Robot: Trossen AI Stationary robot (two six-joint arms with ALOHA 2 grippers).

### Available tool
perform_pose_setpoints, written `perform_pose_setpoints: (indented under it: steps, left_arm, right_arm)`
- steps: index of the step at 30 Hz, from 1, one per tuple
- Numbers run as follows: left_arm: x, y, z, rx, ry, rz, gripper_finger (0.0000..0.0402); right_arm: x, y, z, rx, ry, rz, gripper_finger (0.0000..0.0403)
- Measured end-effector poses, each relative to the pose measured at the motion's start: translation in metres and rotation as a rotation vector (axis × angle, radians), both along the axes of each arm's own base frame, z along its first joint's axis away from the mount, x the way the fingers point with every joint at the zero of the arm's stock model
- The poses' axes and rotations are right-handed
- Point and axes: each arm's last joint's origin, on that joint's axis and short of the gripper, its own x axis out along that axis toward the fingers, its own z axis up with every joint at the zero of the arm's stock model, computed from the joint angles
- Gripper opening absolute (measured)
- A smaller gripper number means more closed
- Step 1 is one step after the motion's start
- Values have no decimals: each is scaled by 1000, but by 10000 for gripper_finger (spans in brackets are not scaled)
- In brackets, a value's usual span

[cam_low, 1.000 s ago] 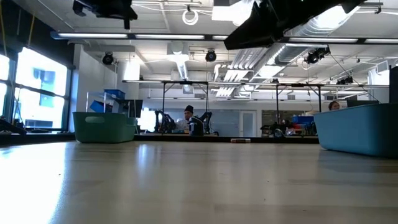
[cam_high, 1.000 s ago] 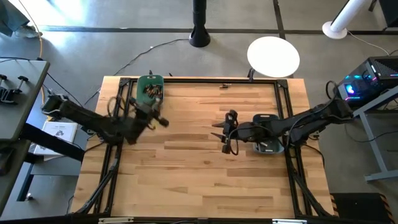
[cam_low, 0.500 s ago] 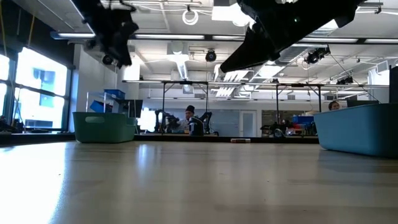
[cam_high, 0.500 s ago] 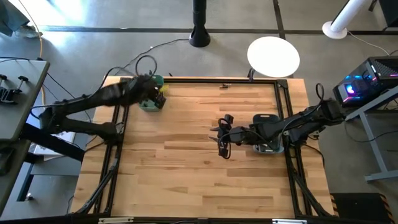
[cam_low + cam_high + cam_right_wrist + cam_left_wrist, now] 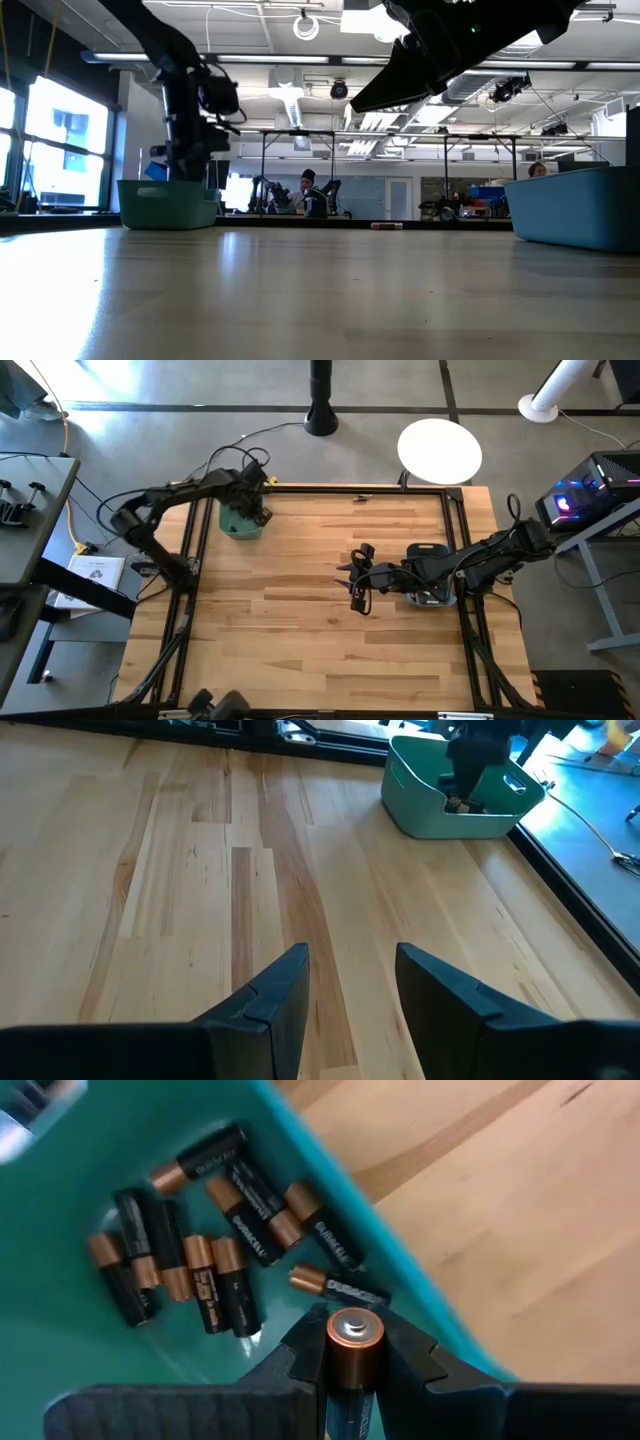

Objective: Sort batteries
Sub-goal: Put the black battery into the green bin

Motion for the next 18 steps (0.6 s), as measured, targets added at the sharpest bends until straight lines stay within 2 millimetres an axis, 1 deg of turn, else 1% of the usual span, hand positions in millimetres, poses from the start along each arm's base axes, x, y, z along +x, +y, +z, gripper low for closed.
perform_pose_setpoints:
  steps: [4,9,14,18]
  left_arm:
    - [1,10,-21,-77,17,-7,42]
    - [3,16,-41,-118,57,-15,43]
    - [5,20,-47,-115,60,-29,47]
    - [6,21,-45,-99,45,-43,59]
  right_arm:
    - [0,0,0,0,0,0,145]
    - [0,0,0,-13,3,6,145]
    - [0,0,0,-21,5,10,145]
    - [0,0,0,-20,5,9,145]
